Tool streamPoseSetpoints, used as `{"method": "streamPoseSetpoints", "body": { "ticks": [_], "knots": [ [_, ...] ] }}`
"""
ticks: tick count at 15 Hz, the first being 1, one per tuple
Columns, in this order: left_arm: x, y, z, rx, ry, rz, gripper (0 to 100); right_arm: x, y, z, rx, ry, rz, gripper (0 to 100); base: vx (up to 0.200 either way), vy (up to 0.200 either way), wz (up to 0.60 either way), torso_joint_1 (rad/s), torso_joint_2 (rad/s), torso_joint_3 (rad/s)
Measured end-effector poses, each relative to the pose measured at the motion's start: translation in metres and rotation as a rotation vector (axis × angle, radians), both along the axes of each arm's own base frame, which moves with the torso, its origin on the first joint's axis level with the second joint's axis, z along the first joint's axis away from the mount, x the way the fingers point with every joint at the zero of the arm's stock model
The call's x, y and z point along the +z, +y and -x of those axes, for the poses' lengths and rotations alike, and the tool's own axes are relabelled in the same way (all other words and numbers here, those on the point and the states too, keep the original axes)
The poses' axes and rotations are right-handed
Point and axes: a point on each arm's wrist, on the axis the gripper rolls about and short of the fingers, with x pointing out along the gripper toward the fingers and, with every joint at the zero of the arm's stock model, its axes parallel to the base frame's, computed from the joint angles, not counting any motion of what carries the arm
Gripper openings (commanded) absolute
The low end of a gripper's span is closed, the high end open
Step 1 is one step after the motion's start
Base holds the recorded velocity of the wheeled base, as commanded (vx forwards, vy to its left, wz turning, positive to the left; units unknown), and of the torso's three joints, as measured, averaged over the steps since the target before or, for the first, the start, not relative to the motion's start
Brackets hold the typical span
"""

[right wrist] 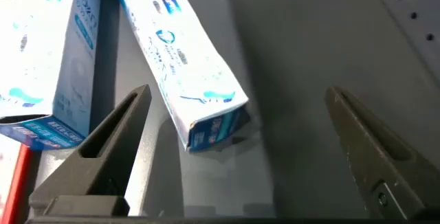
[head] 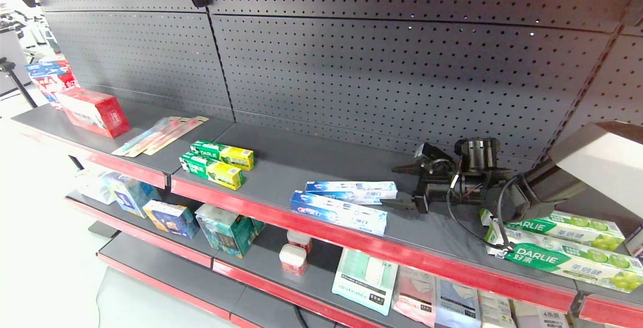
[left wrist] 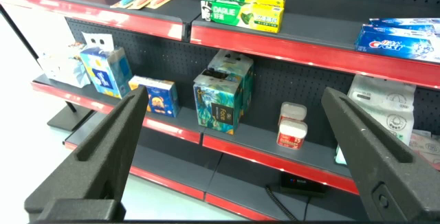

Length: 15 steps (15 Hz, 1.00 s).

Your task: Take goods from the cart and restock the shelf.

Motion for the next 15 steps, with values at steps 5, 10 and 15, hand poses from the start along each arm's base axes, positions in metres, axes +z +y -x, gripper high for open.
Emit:
{"method": "streamPoseSetpoints", "body": {
  "ticks": [5,10,15],
  "knots": [
    [0.0,0.0,0.0,0.001,0.0,0.0,100,-0.0074,-0.0002,-0.0035,0.005,0.004,0.006,100,0.0,0.0,0.0,0.0,0.0,0.0],
    [0.0,0.0,0.0,0.001,0.0,0.0,100,-0.0056,0.0006,-0.0081,0.005,-0.011,0.003,100,0.0,0.0,0.0,0.0,0.0,0.0],
    [0.0,0.0,0.0,0.001,0.0,0.0,100,-0.0074,0.0035,-0.0086,0.01,-0.007,0.004,100,0.0,0.0,0.0,0.0,0.0,0.0]
  ]
}}
